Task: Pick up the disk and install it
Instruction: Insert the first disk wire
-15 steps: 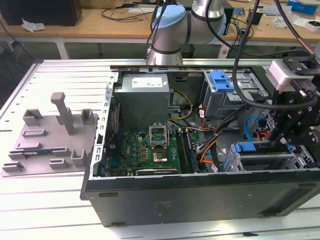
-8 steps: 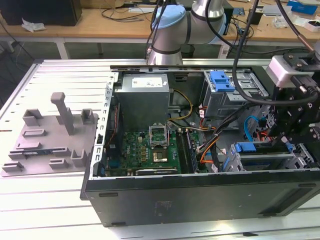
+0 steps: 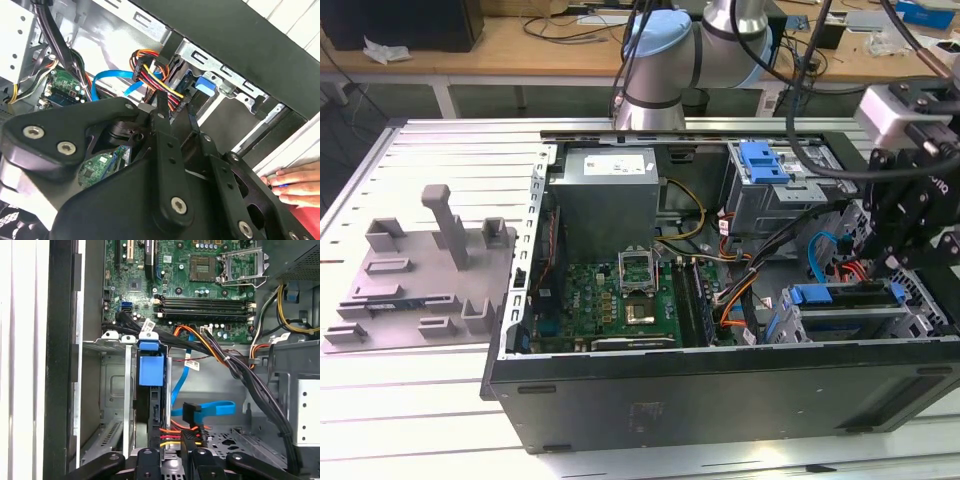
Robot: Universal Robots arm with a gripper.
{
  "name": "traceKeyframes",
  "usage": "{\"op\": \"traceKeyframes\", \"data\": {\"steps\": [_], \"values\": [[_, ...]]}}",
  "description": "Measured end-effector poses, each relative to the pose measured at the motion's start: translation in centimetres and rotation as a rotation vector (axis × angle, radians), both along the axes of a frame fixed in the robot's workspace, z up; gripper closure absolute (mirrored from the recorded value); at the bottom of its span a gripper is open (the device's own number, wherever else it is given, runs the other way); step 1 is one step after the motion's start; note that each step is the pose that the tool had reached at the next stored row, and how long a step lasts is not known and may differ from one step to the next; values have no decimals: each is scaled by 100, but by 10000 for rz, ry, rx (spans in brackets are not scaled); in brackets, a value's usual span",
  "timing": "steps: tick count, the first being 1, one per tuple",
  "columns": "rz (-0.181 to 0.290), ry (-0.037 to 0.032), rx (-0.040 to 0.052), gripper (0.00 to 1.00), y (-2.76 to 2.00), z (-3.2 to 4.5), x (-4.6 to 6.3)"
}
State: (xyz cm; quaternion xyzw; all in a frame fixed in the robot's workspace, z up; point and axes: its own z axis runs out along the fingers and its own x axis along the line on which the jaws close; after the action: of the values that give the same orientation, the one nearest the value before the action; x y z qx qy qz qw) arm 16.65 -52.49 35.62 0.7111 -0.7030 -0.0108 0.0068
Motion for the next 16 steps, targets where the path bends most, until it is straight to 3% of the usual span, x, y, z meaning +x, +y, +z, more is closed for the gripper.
{"op": "traceKeyframes", "data": {"steps": [3, 4, 8, 9, 11, 12, 16], "values": [[0, 0, -174, 69, 71, 33, 0], [1, 0, -284, 69, 110, 48, 0], [0, 0, -571, 69, 188, 83, 0], [1, 1, -738, 69, 219, 96, 0], [0, 0, -974, 69, 257, 105, 0], [0, 1, -1162, 69, 292, 107, 0], [2, 1, -1527, 69, 361, 105, 1]]}}
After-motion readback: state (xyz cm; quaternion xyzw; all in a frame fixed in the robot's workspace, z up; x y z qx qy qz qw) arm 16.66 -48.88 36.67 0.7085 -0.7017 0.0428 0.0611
